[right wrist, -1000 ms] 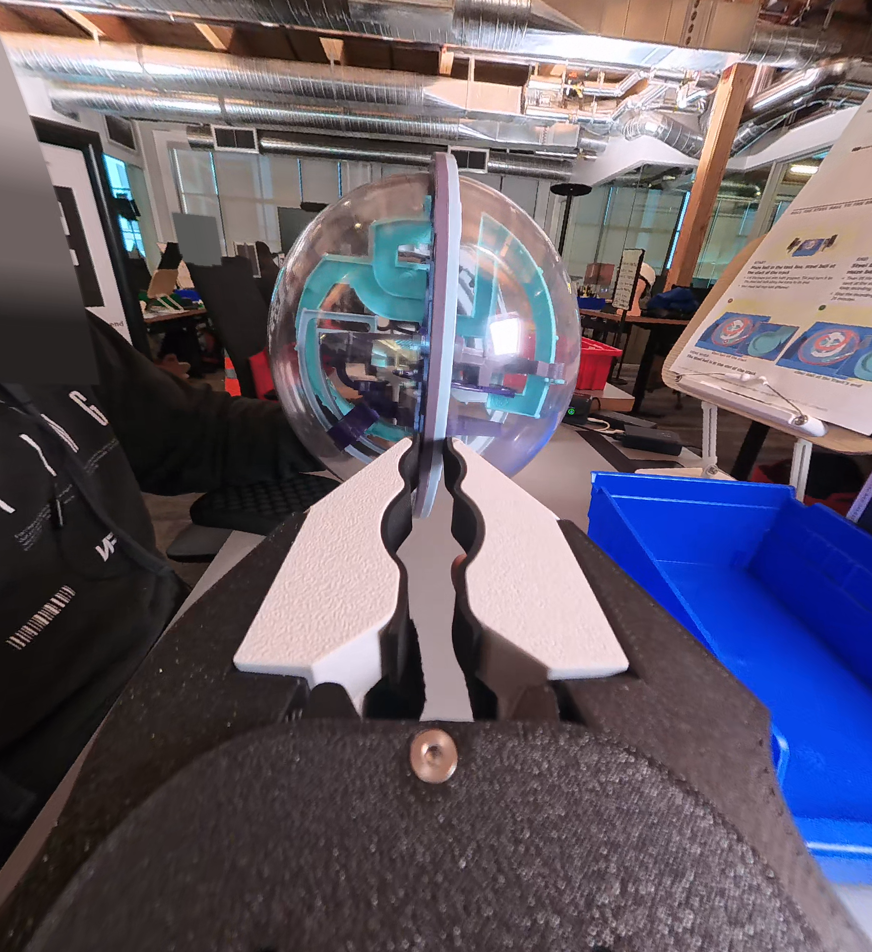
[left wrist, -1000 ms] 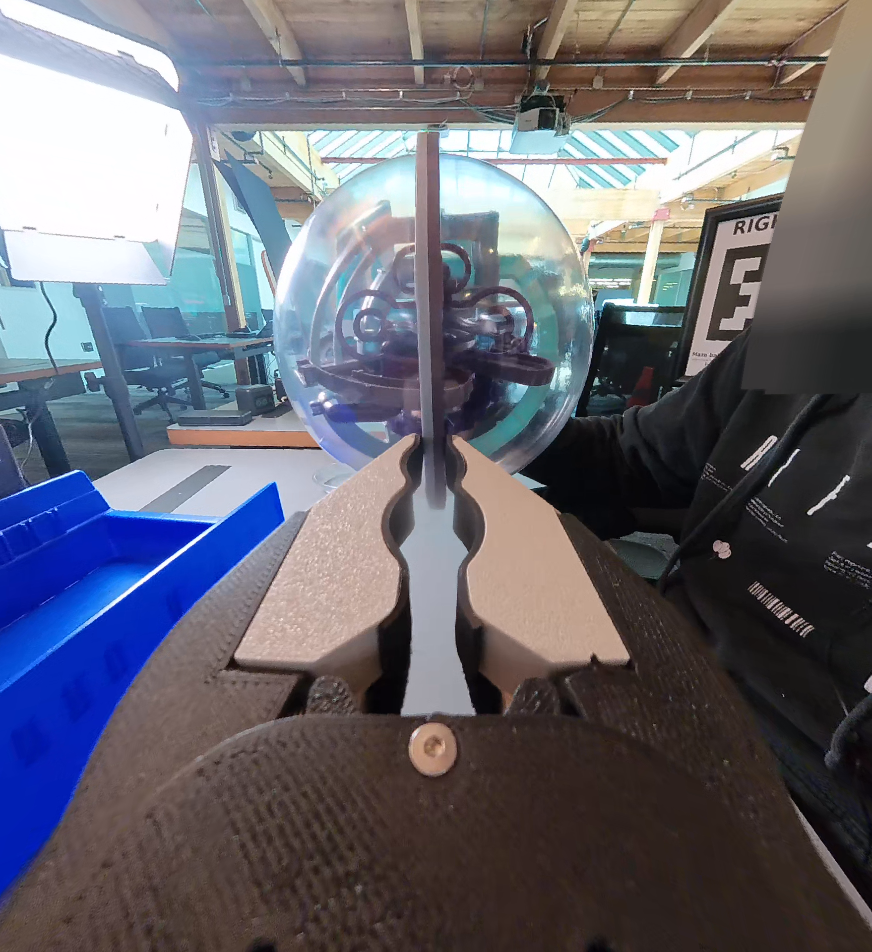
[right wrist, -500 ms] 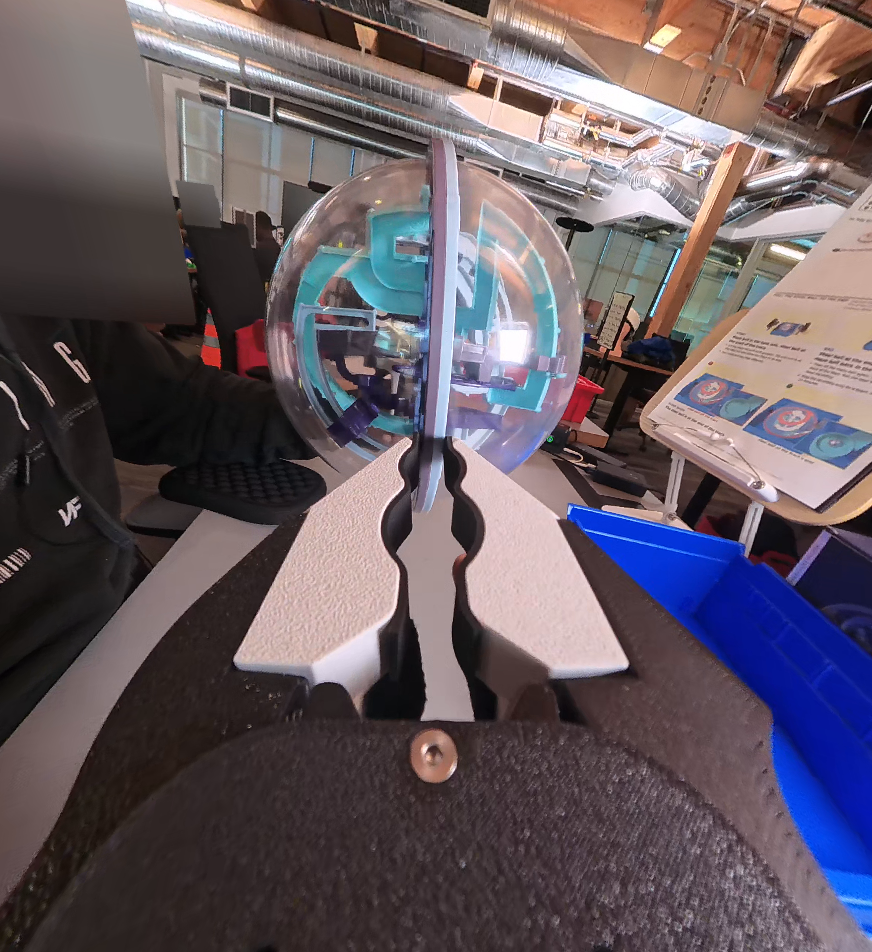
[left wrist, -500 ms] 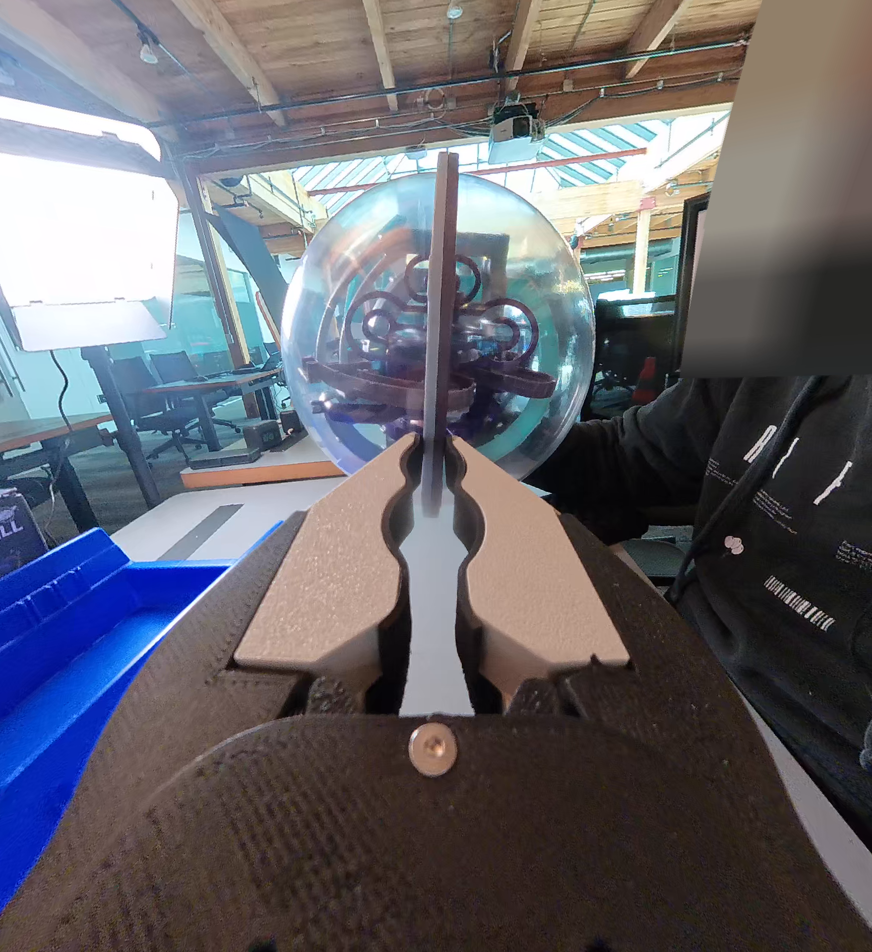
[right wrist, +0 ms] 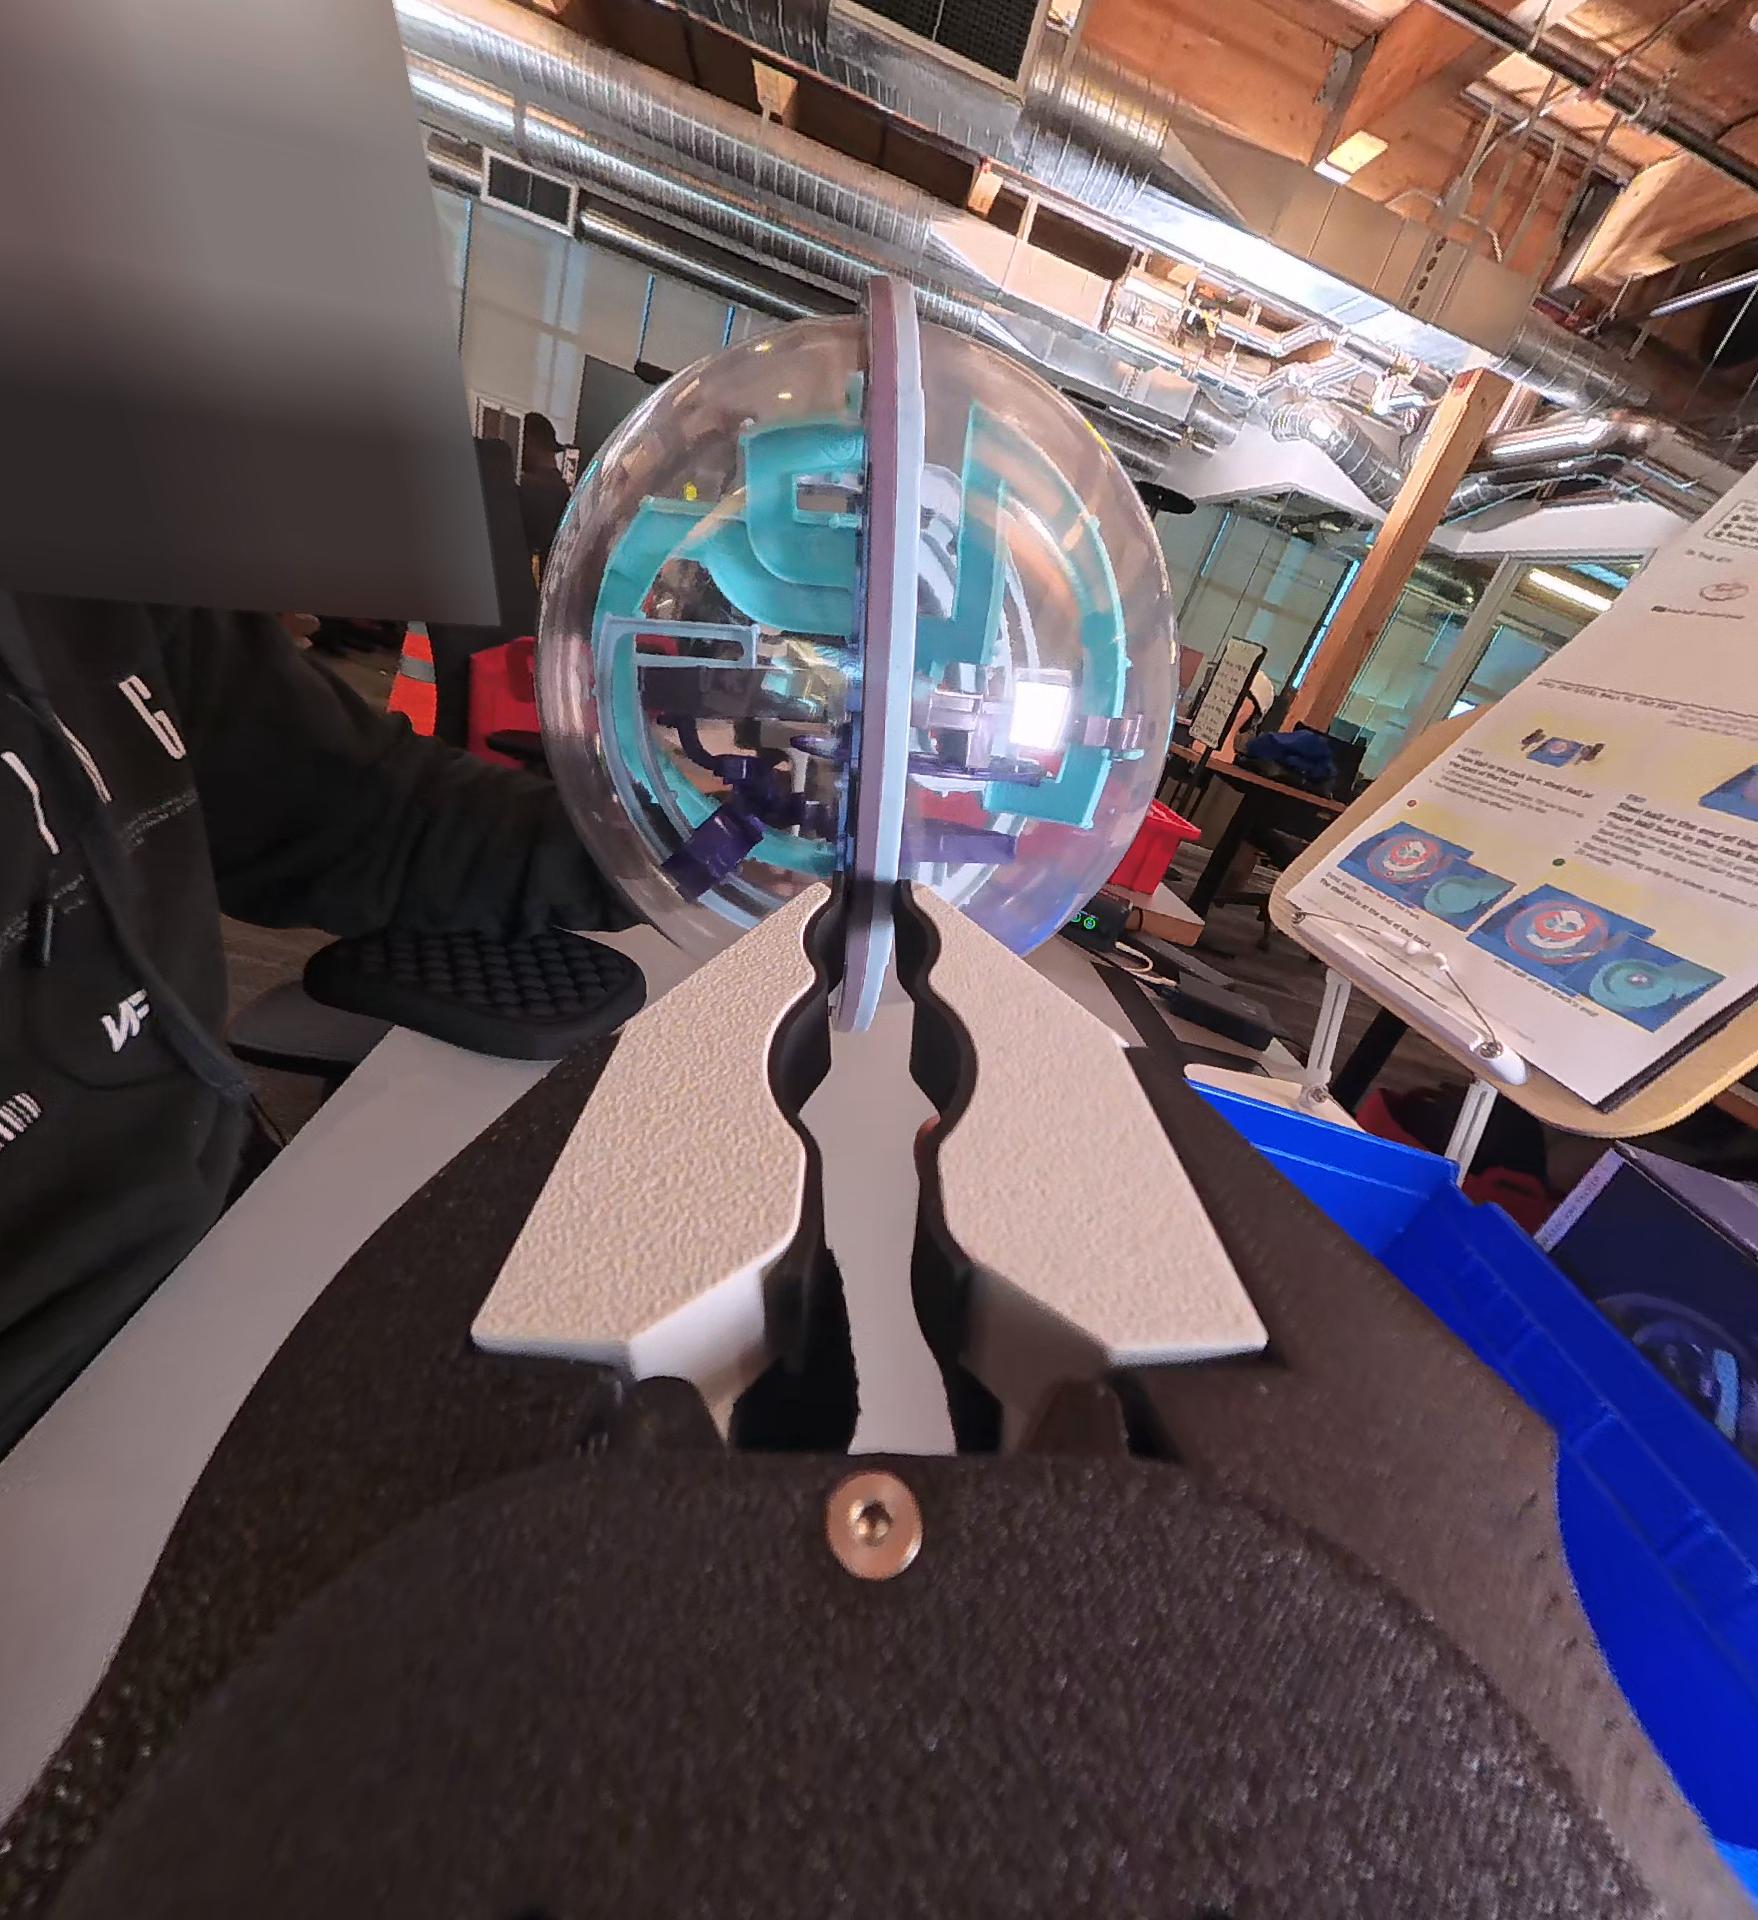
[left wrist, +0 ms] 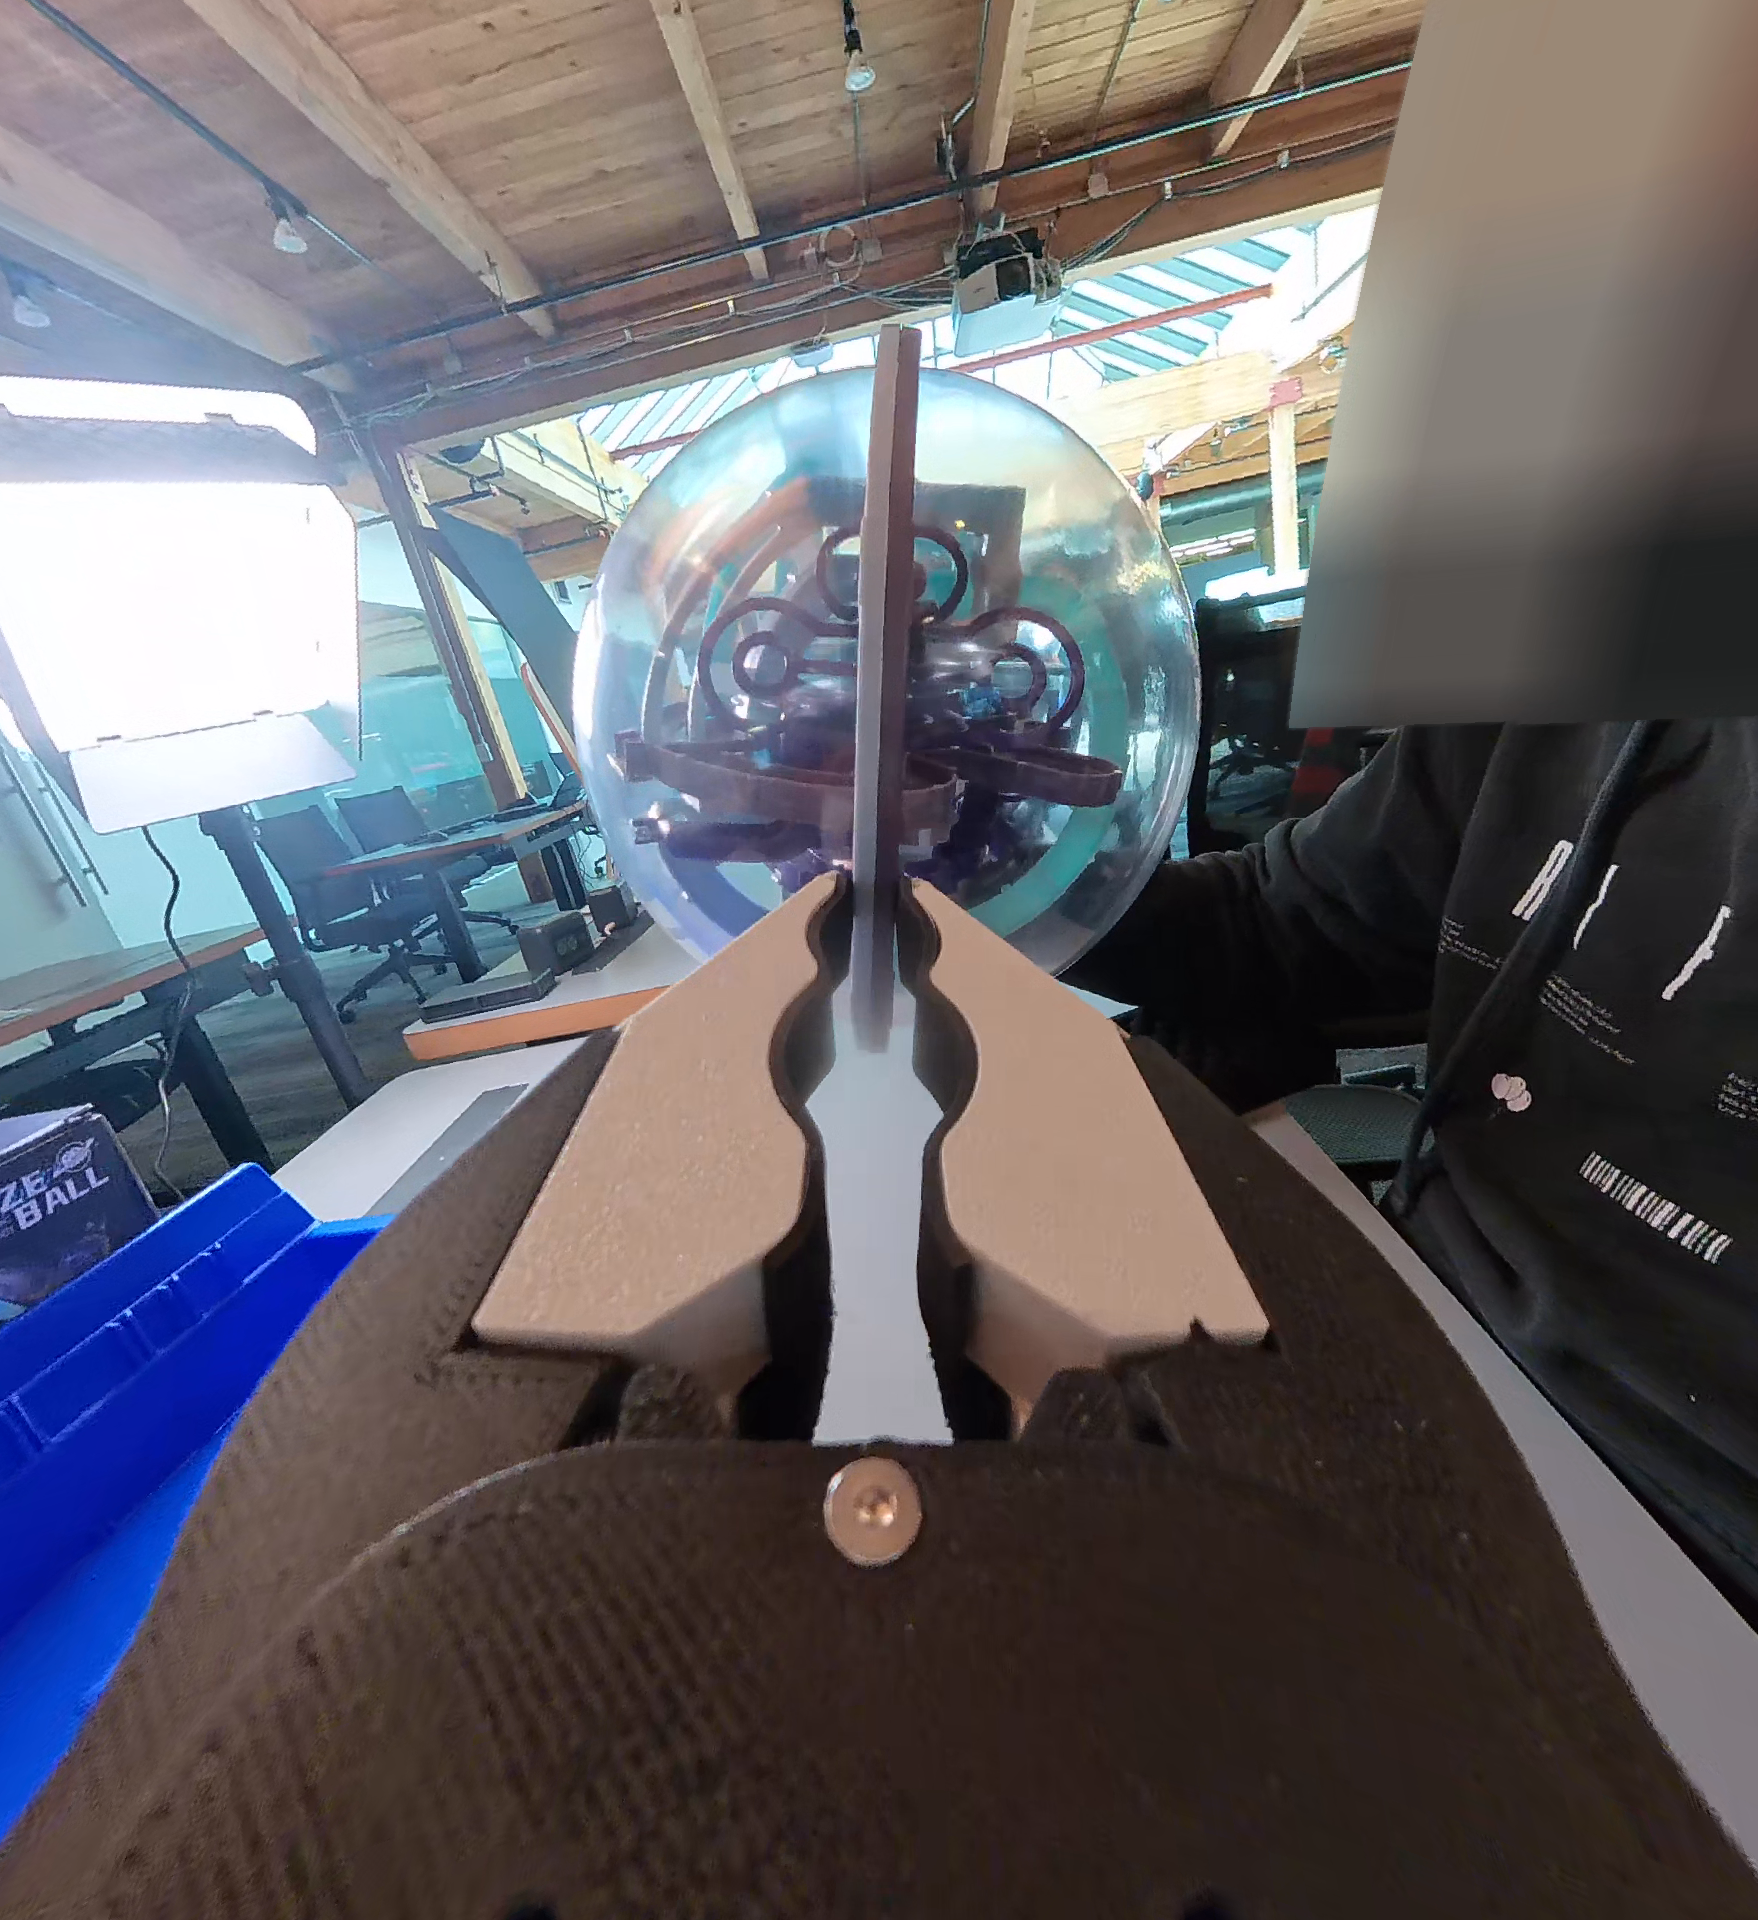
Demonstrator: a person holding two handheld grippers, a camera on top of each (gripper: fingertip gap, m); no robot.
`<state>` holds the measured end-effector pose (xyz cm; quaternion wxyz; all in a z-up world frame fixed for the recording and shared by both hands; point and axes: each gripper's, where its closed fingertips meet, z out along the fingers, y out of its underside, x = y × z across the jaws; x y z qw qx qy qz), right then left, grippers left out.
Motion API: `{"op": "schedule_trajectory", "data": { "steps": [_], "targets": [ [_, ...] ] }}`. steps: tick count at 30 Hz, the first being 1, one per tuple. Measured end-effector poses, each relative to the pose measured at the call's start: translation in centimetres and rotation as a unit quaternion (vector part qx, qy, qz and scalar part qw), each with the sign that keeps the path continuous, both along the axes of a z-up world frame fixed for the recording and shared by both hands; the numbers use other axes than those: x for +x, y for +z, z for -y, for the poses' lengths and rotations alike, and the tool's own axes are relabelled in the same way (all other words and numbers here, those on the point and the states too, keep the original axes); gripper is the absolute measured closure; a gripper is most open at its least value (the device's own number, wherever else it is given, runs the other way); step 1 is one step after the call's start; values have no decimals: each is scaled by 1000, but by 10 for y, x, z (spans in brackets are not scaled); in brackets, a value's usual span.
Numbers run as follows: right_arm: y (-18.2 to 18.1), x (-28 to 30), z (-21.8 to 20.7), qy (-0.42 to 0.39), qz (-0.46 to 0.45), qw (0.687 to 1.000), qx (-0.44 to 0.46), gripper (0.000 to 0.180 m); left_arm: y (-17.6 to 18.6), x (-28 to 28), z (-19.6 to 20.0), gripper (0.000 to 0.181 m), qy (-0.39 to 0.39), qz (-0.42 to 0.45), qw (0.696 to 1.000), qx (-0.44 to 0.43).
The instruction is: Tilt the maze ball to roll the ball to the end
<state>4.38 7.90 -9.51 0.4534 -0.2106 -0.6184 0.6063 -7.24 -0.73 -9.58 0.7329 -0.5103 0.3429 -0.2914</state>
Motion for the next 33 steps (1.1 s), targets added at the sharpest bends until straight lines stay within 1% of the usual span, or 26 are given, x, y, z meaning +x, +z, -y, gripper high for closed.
{"op": "schedule_trajectory", "data": {
  "steps": [33],
  "targets": [
    [11, 5, 2, -2, -15, 1000, 17, 173, 3, 5, 0, 174, -3, -6, 1000, 16]
  ]
}}
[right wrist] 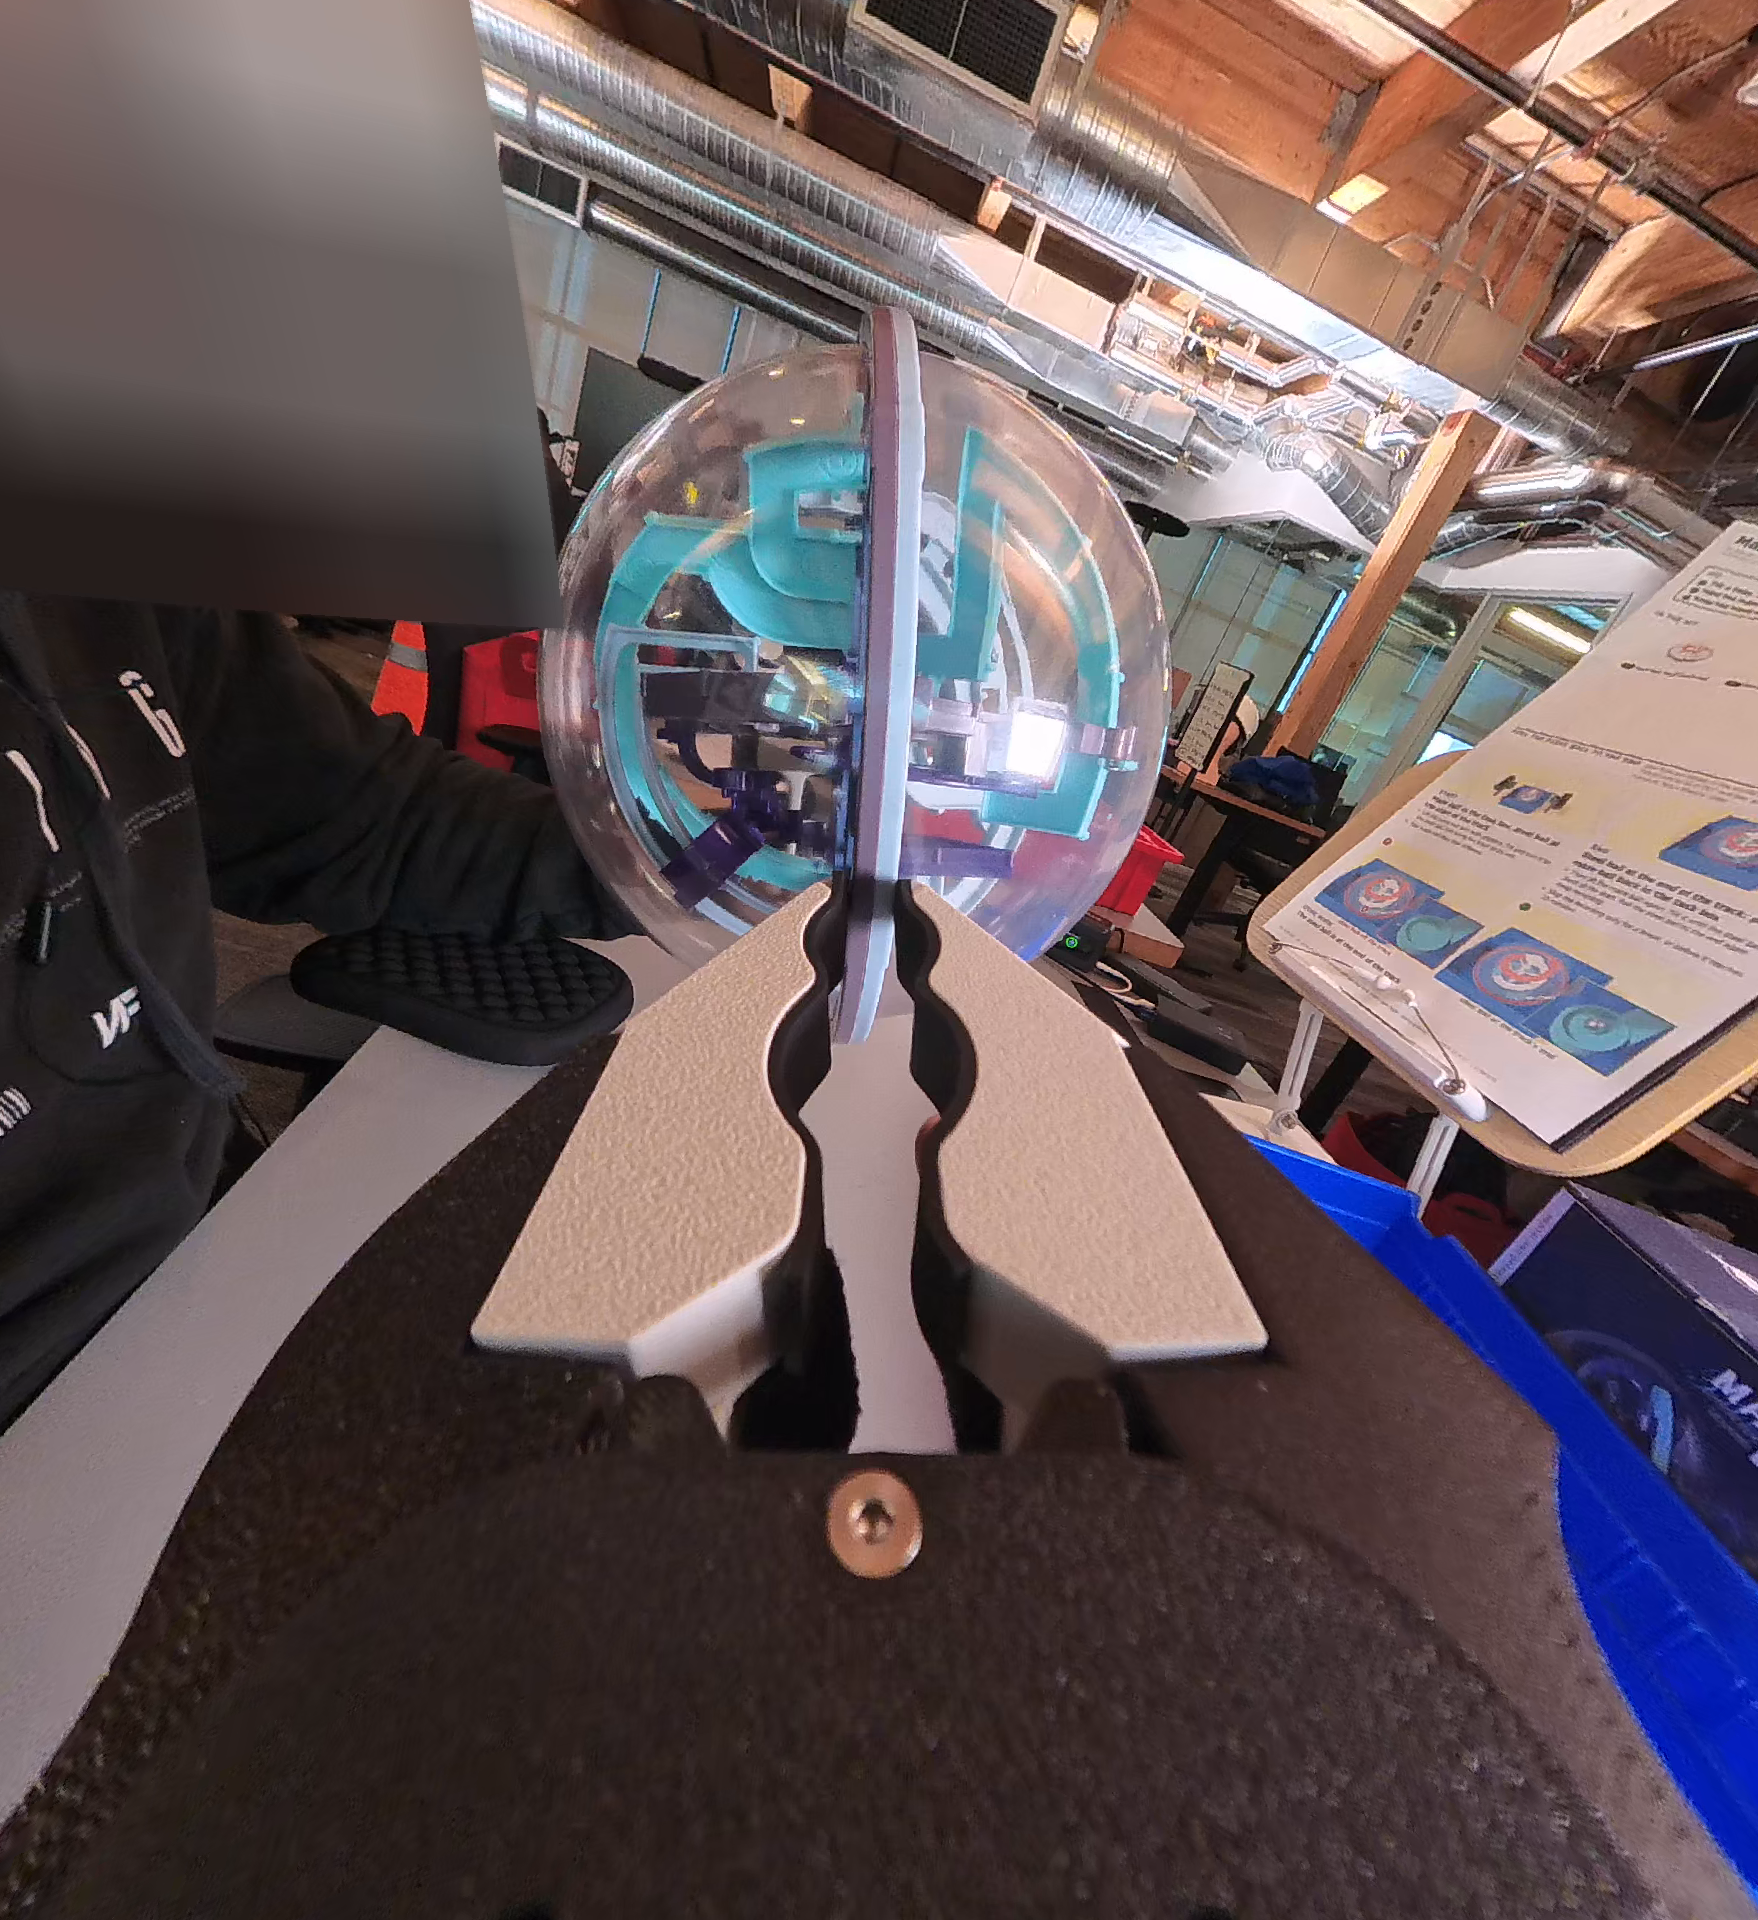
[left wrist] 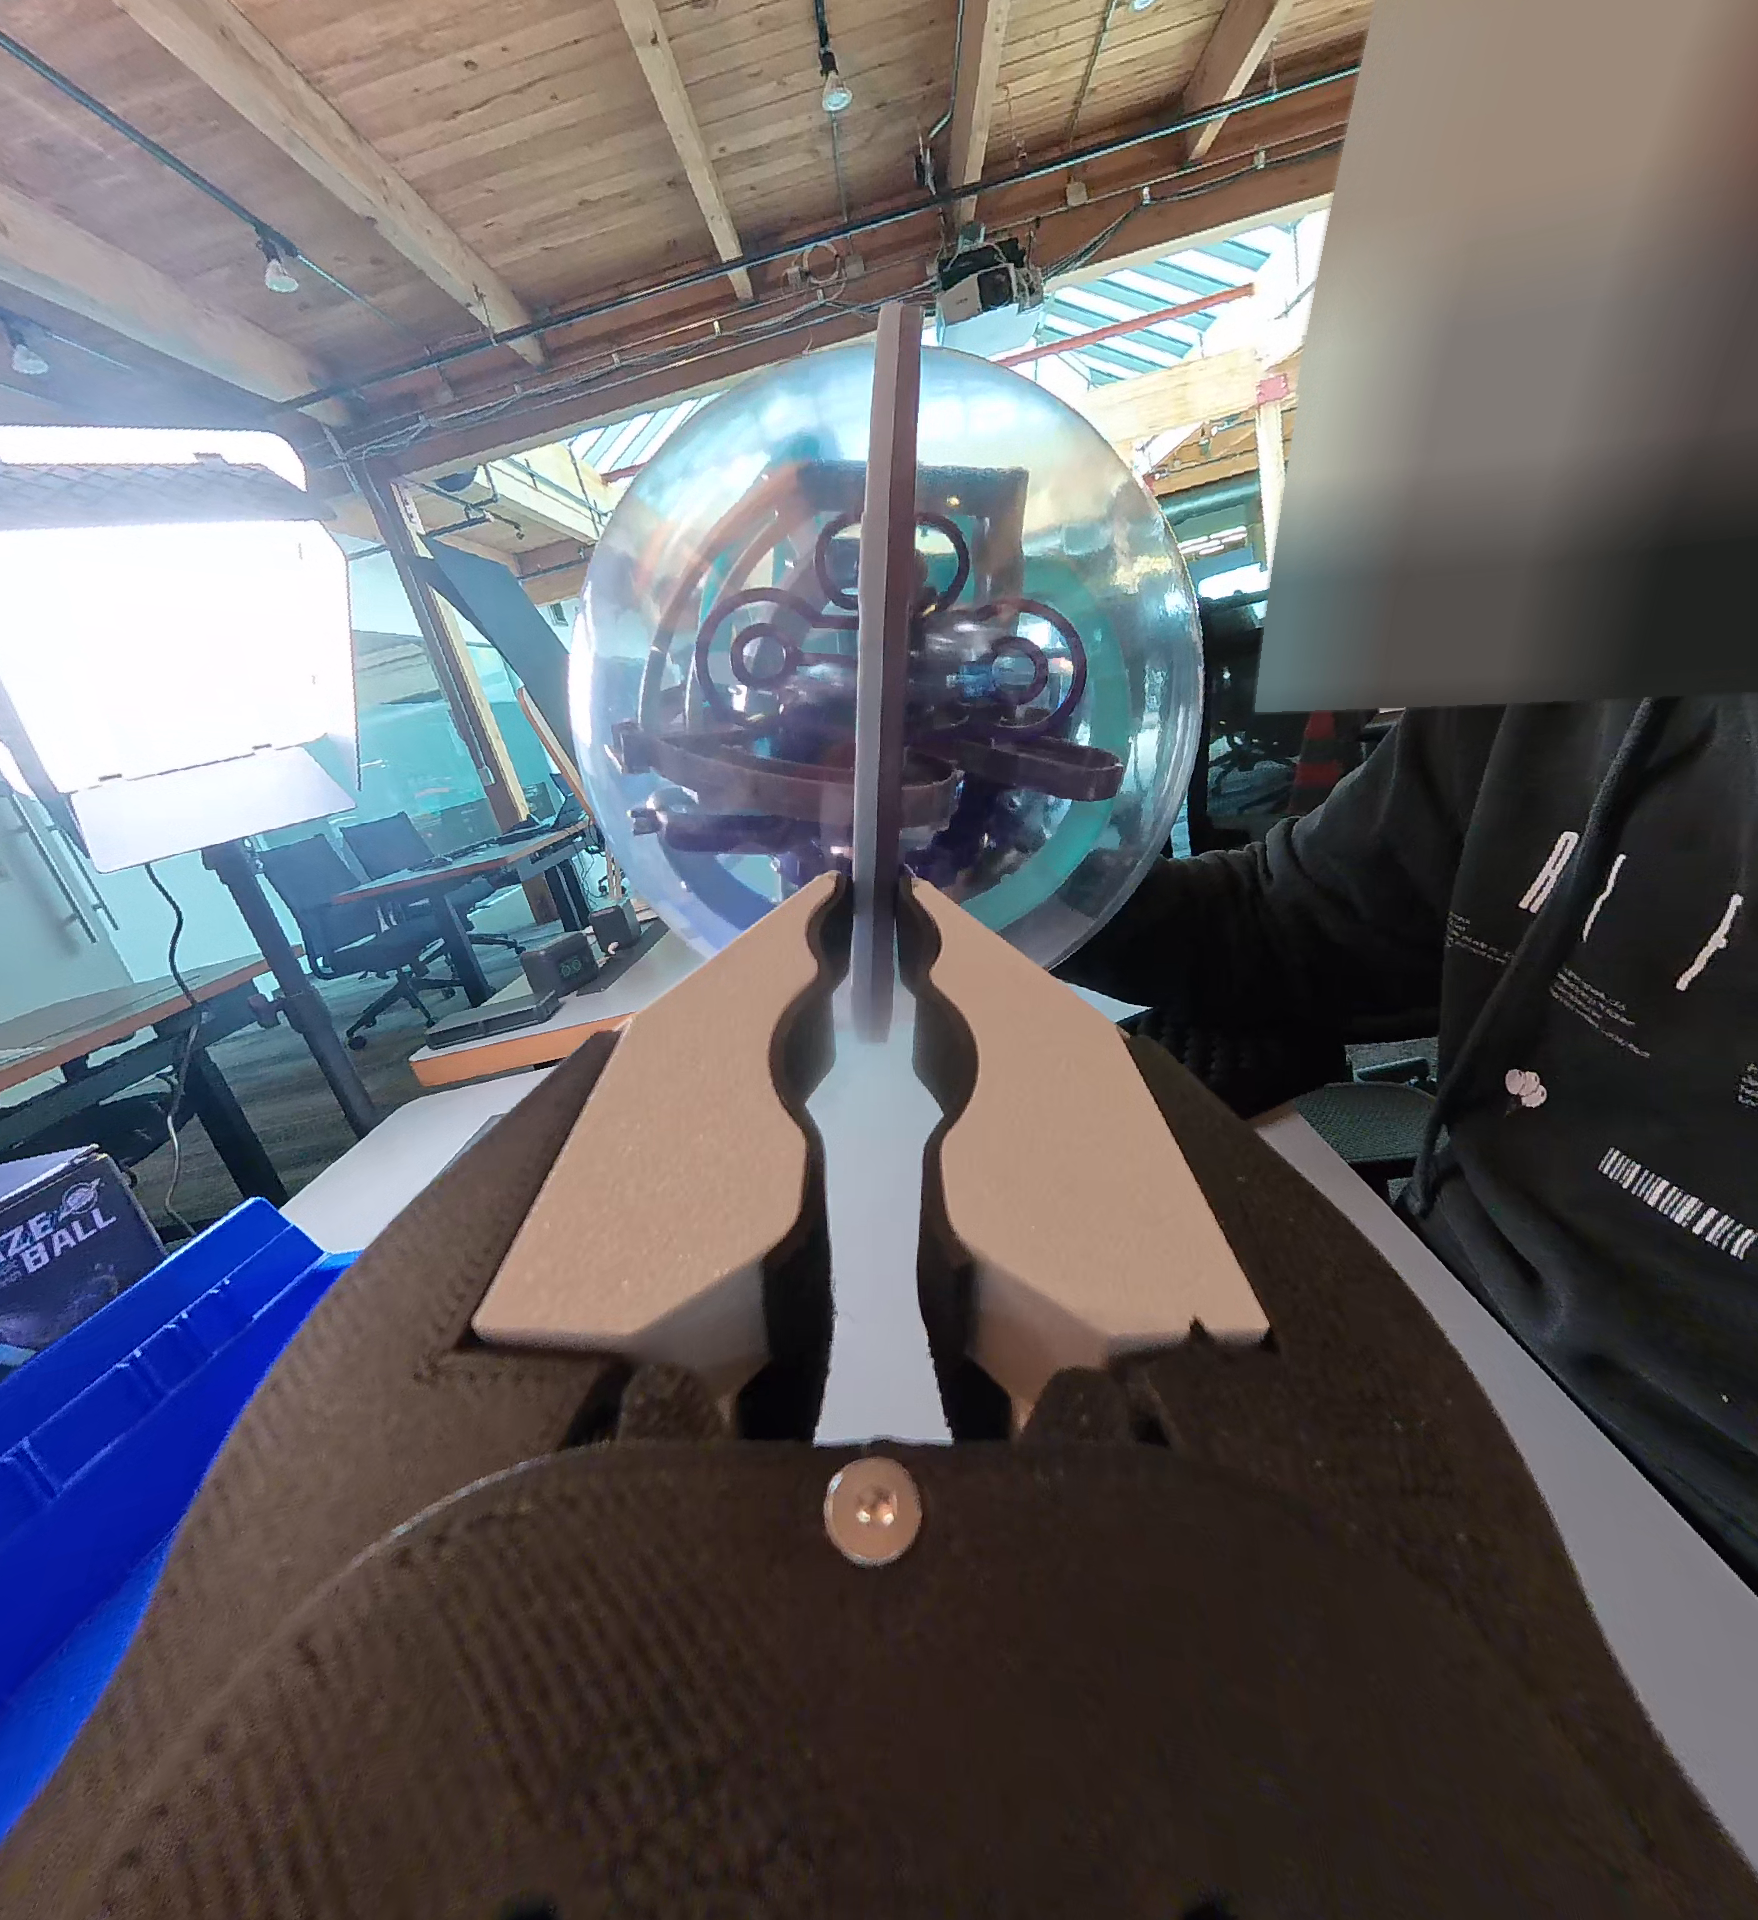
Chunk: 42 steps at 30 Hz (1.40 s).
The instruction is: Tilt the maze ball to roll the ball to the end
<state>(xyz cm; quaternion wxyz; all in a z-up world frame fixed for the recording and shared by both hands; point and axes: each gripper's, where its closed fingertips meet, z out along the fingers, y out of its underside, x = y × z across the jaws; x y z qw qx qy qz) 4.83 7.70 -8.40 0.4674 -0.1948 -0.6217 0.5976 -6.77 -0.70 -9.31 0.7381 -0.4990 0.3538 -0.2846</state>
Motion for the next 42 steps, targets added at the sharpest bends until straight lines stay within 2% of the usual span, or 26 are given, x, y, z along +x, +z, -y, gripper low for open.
{"op": "schedule_trajectory", "data": {
  "steps": [42],
  "targets": [
    [12, -1, 0, 1, -18, 1000, 19, 173, 15, -1, 1, 174, 6, -20, 999, 27]
  ]
}}
